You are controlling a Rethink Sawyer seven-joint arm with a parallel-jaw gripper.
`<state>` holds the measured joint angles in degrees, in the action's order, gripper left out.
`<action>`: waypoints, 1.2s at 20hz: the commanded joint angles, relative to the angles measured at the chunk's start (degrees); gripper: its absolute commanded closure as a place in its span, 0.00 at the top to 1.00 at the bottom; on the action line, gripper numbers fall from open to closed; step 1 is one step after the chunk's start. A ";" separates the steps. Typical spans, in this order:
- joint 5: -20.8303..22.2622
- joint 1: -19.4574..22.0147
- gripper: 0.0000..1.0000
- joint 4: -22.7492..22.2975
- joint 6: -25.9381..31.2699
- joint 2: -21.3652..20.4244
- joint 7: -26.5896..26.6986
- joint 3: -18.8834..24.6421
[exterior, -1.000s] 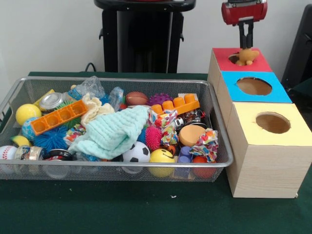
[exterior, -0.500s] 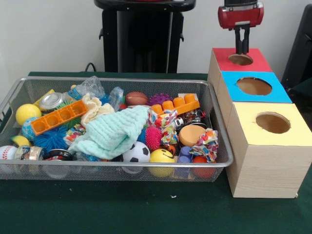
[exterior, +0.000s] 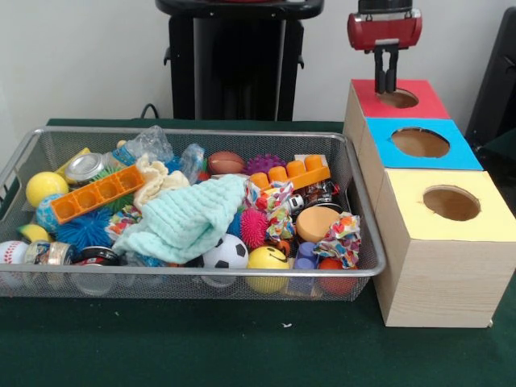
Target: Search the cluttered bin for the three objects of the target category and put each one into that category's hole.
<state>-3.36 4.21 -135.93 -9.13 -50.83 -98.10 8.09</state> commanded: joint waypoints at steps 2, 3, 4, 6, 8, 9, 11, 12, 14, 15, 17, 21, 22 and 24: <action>3.01 0.70 0.00 11.65 12.74 -2.23 1.46 -4.76; 3.86 0.54 0.00 12.67 13.93 -2.42 2.48 -5.60; 4.63 0.70 0.00 13.34 14.62 -2.54 2.87 -6.07; 6.99 1.89 0.00 14.11 14.42 -2.56 3.15 -5.85; 8.98 2.93 0.00 14.38 11.99 -1.71 2.01 -5.70; 9.92 3.96 0.00 14.65 12.07 -1.63 1.86 -4.95; 11.81 6.02 0.00 15.18 12.21 -1.47 1.54 -3.47; 12.77 6.83 0.00 15.25 11.92 -1.27 1.37 -2.87; 14.35 9.04 0.00 15.74 12.27 -1.23 1.48 -1.18; 15.13 9.94 0.00 15.89 12.15 -1.05 1.35 -0.50; 16.45 11.41 0.00 16.47 12.04 -0.38 0.94 0.23; 19.69 14.43 0.00 17.66 10.76 1.71 0.76 1.54; 20.62 15.16 0.00 18.00 10.40 2.38 0.80 1.70; 22.51 16.53 0.00 18.80 9.60 3.81 1.04 1.98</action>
<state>13.85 17.70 -123.79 0.14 -51.15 -98.10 4.55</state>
